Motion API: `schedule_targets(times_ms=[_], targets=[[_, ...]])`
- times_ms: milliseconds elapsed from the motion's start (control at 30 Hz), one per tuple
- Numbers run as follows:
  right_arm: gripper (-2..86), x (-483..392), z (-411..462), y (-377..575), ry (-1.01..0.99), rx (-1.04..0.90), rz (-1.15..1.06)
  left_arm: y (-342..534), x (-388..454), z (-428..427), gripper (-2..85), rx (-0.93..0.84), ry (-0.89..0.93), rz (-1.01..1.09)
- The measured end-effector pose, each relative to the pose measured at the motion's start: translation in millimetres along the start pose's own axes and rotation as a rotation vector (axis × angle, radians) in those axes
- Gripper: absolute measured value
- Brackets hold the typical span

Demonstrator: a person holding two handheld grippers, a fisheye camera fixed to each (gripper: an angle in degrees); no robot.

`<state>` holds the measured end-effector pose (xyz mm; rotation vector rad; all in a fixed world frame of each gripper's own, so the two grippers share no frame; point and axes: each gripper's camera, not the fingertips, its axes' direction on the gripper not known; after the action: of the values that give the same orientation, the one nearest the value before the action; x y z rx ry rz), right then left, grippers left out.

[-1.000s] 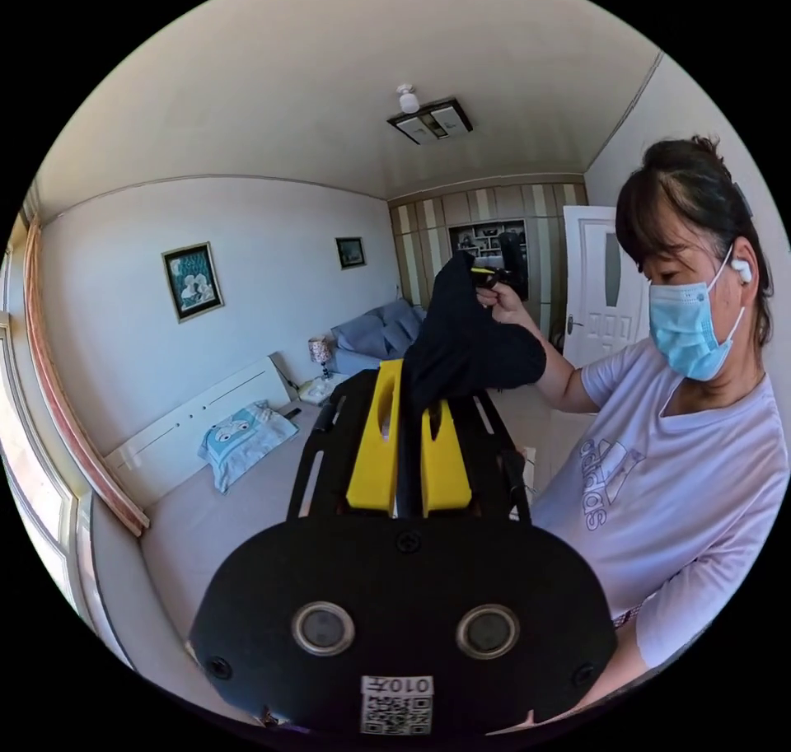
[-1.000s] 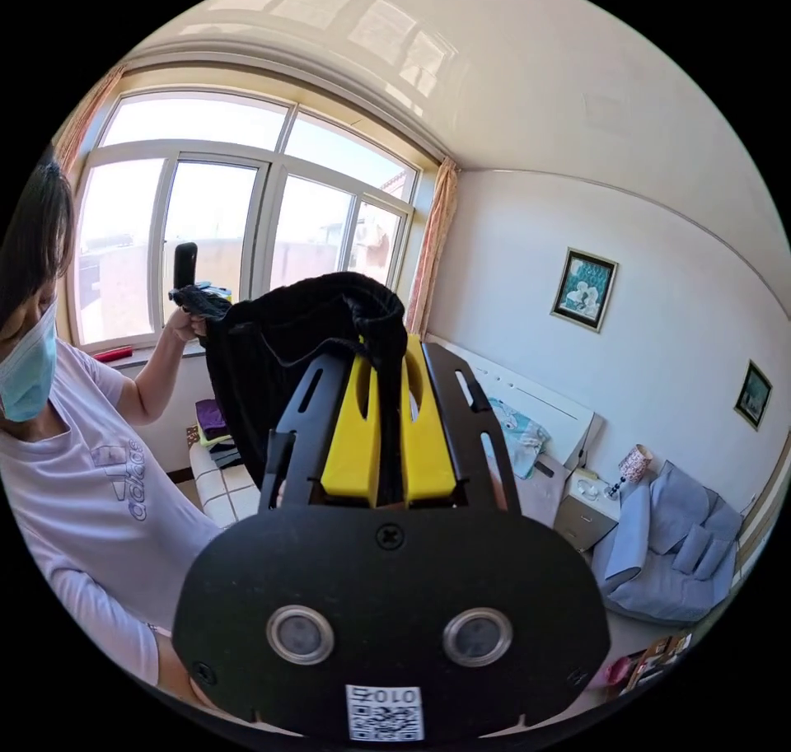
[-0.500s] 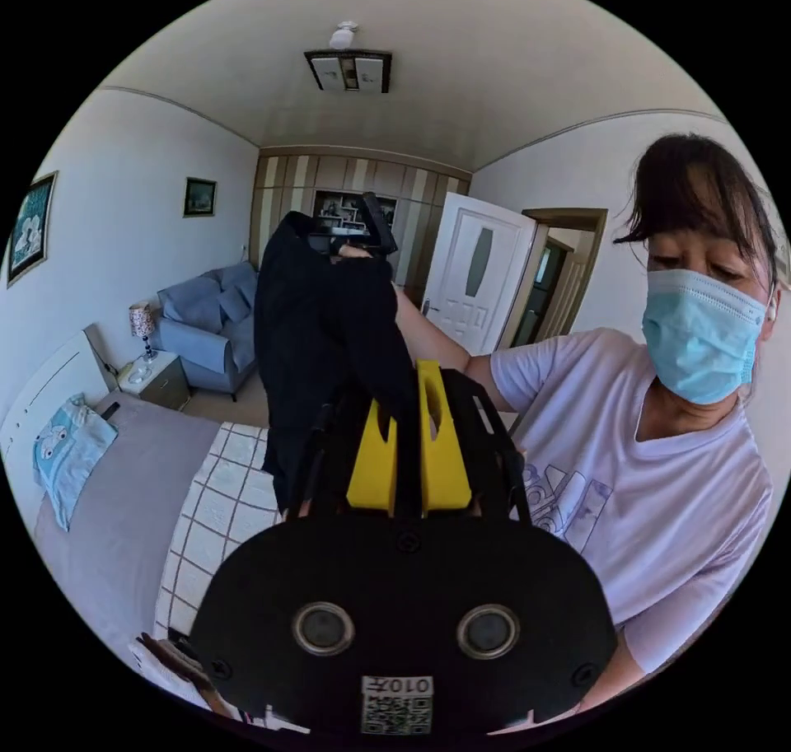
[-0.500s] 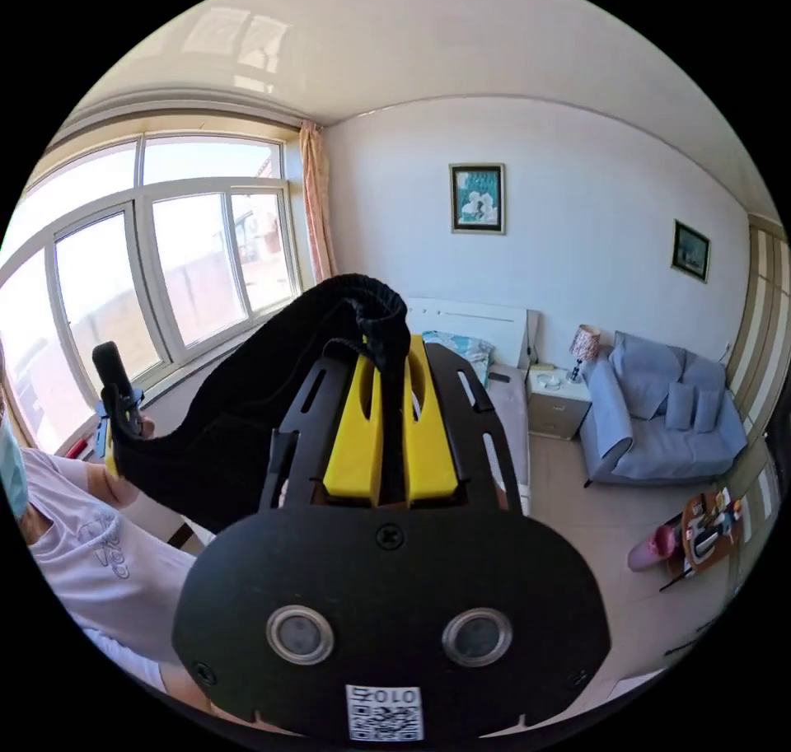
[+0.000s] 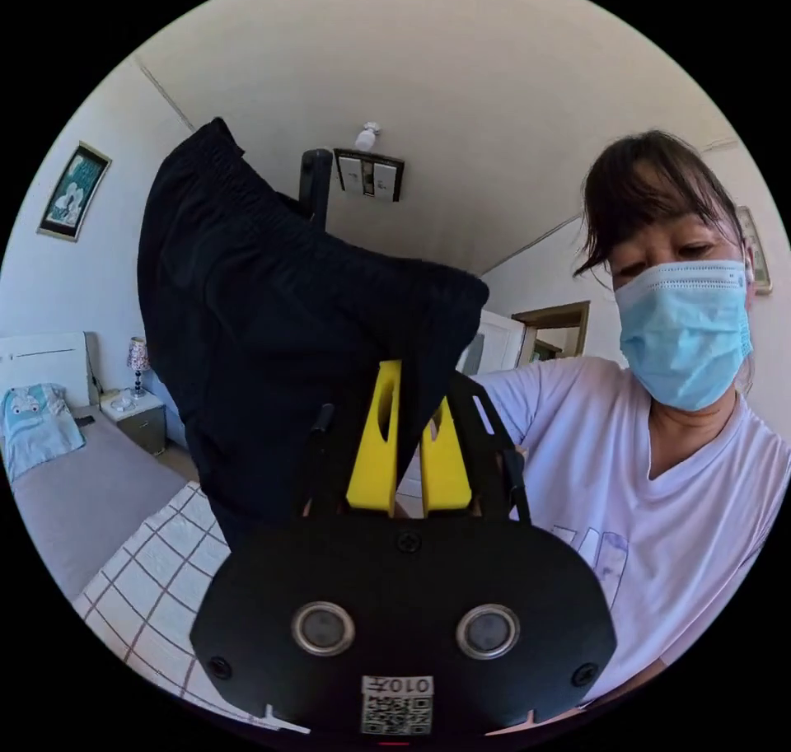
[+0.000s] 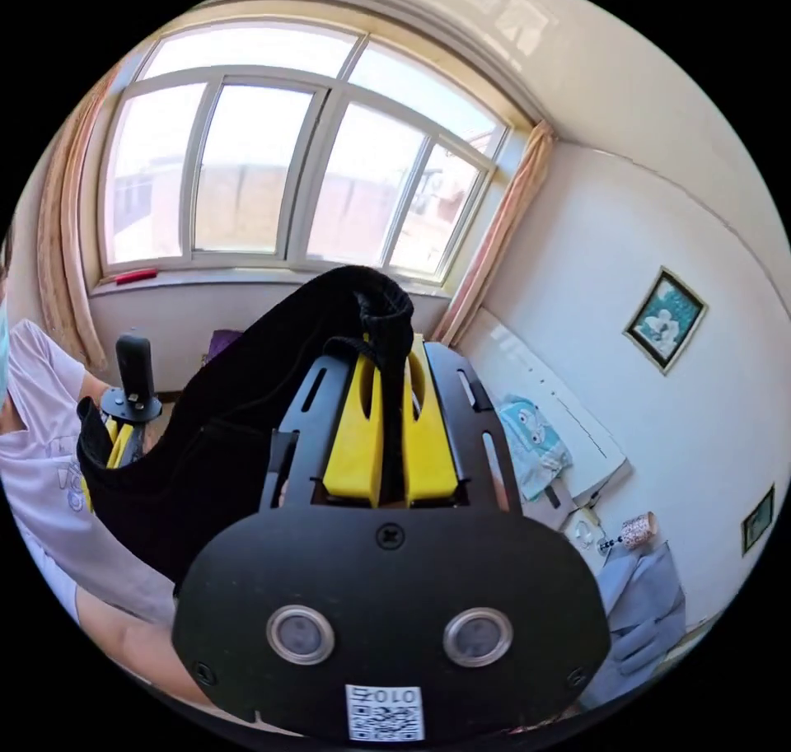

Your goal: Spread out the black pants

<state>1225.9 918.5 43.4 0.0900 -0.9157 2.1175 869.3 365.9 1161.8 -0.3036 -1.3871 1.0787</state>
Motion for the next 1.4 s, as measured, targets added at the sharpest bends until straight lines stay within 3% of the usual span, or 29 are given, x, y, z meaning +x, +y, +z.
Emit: schedule_targets(times_ms=[200, 267, 333, 467, 600, 800, 967, 1100, 1233, 1400], targets=[[4.2, -99.6, 291.1, 17.4, -0.316, -0.39, -0.094, 161.7, -27.5, -131.0, 2.5, 0.01, -0.216, -0.482], [4.0, -173.4, 400.9, 48.8, -0.397, -0.531, -0.133, 223.6, -28.3, -170.1, 3.4, 0.01, -0.285, -0.653], [3.9, -234.3, 471.1, 77.0, -0.424, -0.639, -0.157, 301.5, -20.7, -221.5, 4.7, 0.04, -0.399, -0.866], [3.5, -347.3, 566.9, 131.6, -0.544, -0.765, -0.19, 377.3, -2.3, -280.1, 6.5, -0.032, -0.555, -1.027], [3.6, -390.7, 603.4, 148.9, -0.591, -0.809, -0.214, 418.3, 14.2, -330.8, 6.9, -0.142, -0.627, -1.105], [5.6, -398.8, 660.2, 125.0, -0.545, -0.91, -0.178, 445.4, 51.7, -428.0, 7.4, -0.041, -0.625, -1.172], [16.5, -405.2, 710.0, 66.0, -0.386, -0.725, -0.053, 464.7, 83.9, -516.2, 7.9, 0.016, -0.731, -1.251], [16.7, -400.9, 719.9, 67.1, -0.462, -0.751, 0.043, 499.7, 98.3, -589.8, 7.9, 0.088, -0.911, -1.389], [14.7, -395.5, 687.2, 149.0, -0.451, -0.816, 0.106, 568.6, 97.6, -618.9, 7.9, 0.126, -0.831, -1.621], [12.5, -377.8, 605.1, 306.9, -0.423, -0.902, 0.299, 586.4, 126.8, -630.8, 7.9, 0.117, -0.791, -1.689]])
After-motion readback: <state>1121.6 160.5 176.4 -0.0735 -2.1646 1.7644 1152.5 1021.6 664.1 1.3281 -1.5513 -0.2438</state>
